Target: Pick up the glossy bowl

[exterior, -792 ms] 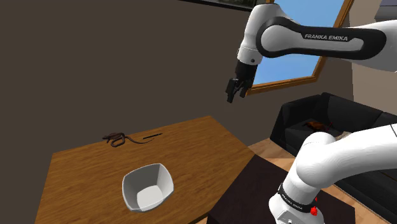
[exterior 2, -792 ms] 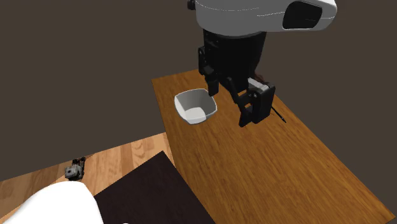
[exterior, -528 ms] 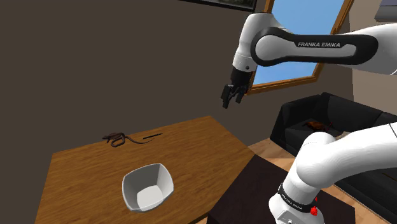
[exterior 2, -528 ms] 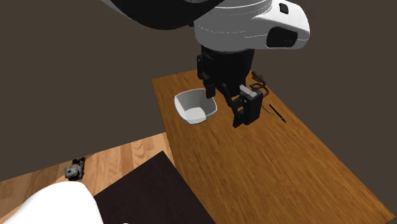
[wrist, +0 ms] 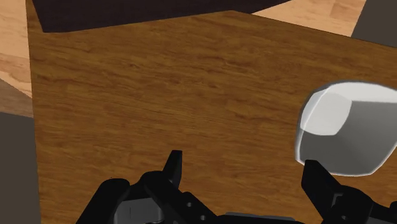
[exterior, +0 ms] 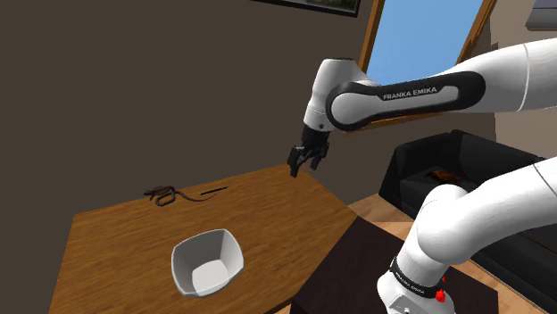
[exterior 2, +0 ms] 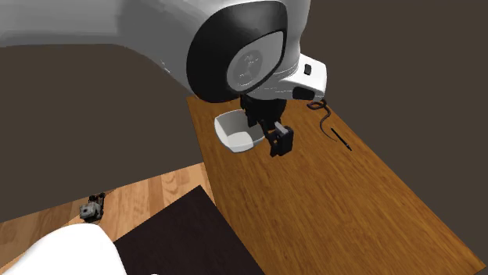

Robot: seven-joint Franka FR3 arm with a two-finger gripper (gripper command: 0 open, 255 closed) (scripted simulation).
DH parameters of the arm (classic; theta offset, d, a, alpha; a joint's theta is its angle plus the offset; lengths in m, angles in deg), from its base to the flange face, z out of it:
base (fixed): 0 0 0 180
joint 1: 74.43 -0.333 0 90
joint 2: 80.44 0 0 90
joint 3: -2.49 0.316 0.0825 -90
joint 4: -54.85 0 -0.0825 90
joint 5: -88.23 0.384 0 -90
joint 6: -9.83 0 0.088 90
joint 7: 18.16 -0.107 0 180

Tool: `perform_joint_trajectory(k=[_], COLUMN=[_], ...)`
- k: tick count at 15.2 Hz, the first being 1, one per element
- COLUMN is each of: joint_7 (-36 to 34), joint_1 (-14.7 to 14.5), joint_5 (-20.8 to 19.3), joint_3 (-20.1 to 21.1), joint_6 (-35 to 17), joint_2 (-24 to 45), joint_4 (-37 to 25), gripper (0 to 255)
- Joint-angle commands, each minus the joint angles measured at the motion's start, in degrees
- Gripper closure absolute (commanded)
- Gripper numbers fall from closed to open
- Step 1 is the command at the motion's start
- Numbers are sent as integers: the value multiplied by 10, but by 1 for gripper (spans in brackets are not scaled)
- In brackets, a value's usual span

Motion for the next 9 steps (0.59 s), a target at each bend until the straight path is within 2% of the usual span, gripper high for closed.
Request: perform_joint_trajectory(k=[1,9], joint_7=[-11,-61], joint_1=[-4,-27], joint_5=[12,59], joint_3=[9,55], joint_6=[-42,-213], joint_2=[24,168], joint_4=[14,29], gripper=[0,0])
